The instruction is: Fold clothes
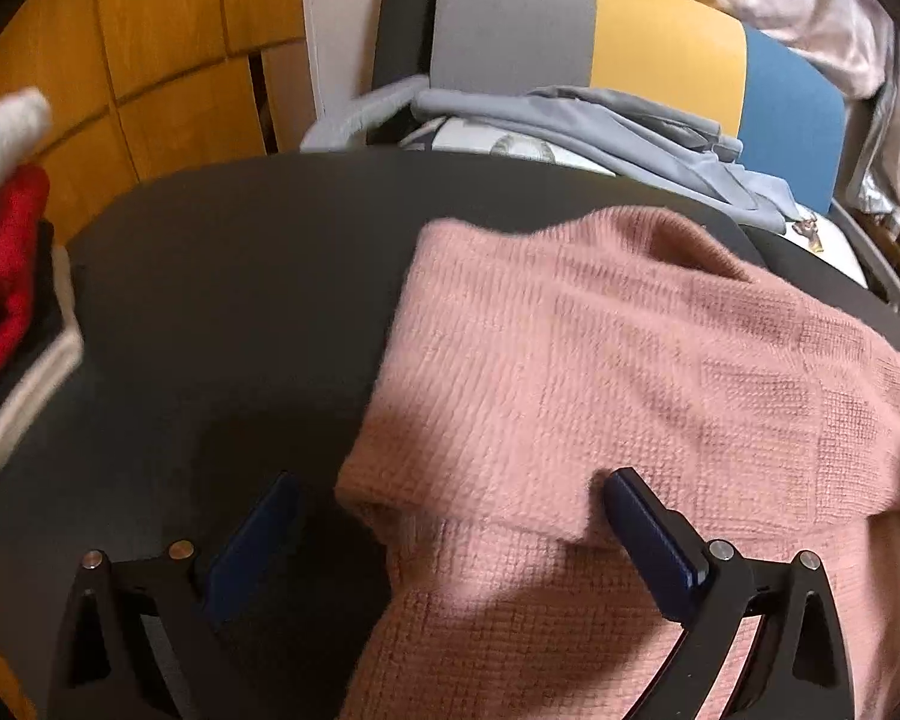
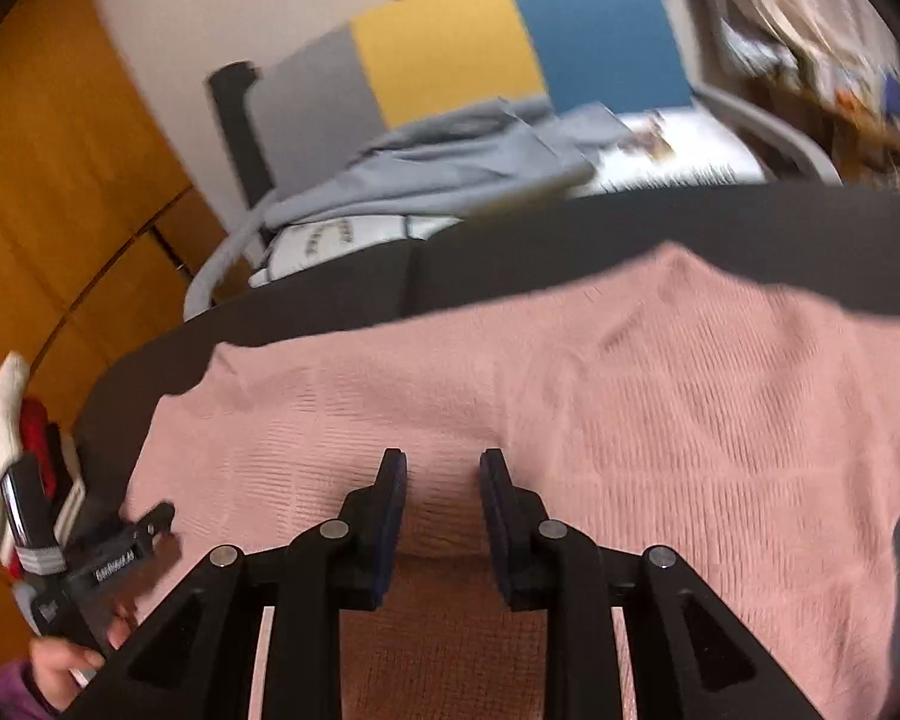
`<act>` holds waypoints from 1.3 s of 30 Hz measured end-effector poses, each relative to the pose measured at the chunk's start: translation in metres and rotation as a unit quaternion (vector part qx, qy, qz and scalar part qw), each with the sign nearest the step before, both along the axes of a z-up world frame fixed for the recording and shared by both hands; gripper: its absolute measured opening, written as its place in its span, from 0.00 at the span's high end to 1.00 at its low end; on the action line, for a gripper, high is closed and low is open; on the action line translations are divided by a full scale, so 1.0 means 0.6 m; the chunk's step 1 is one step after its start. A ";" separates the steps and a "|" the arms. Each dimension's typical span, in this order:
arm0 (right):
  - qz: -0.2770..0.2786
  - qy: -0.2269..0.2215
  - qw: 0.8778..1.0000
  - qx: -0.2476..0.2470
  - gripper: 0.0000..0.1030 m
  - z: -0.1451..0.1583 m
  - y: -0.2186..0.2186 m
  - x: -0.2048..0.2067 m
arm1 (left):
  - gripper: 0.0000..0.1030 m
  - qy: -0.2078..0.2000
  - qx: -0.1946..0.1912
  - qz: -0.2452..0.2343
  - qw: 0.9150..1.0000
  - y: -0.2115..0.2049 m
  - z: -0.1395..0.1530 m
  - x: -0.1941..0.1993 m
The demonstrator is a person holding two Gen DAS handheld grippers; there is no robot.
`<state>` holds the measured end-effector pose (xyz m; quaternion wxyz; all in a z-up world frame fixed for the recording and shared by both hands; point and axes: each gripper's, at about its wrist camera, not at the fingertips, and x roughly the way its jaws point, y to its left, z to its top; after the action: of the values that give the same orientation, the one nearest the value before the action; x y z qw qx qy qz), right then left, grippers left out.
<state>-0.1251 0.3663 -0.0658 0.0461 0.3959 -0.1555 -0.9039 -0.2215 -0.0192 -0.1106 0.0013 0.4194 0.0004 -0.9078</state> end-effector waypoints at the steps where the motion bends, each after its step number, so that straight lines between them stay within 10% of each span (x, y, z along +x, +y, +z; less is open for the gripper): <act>1: 0.011 0.003 1.000 0.001 0.76 0.001 -0.007 -0.003 | 0.00 0.015 0.001 -0.010 1.000 0.011 0.012 0.003; 9: 0.012 -0.032 0.999 0.007 0.76 -0.037 -0.046 -0.058 | 0.00 0.021 -0.087 -0.088 0.992 0.113 0.012 -0.010; 14: -0.063 -0.042 0.997 0.013 0.77 -0.039 -0.012 -0.066 | 0.00 0.019 -0.065 -0.085 0.994 0.096 0.006 -0.001; 18: 0.039 0.027 0.998 0.037 0.75 0.005 -0.082 -0.066 | 0.00 0.007 -0.035 -0.082 0.996 0.084 0.004 -0.004; 25: 0.126 -0.010 0.989 0.080 0.77 -0.038 -0.174 -0.143 | 0.00 0.018 -0.051 -0.047 0.997 0.073 0.017 -0.019; 35: -0.006 -0.012 0.992 0.125 0.77 -0.029 -0.076 -0.136 | 0.00 -0.002 -0.026 -0.032 0.999 0.058 -0.008 -0.026; 39: 0.047 0.023 0.994 0.091 0.75 0.003 -0.090 -0.093 | 0.00 -0.004 -0.019 -0.032 0.999 0.053 -0.007 -0.023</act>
<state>-0.1811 0.3124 -0.0638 0.0565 0.3842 -0.0530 -0.9200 -0.2352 0.0126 -0.1147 -0.0198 0.4223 -0.0299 -0.9057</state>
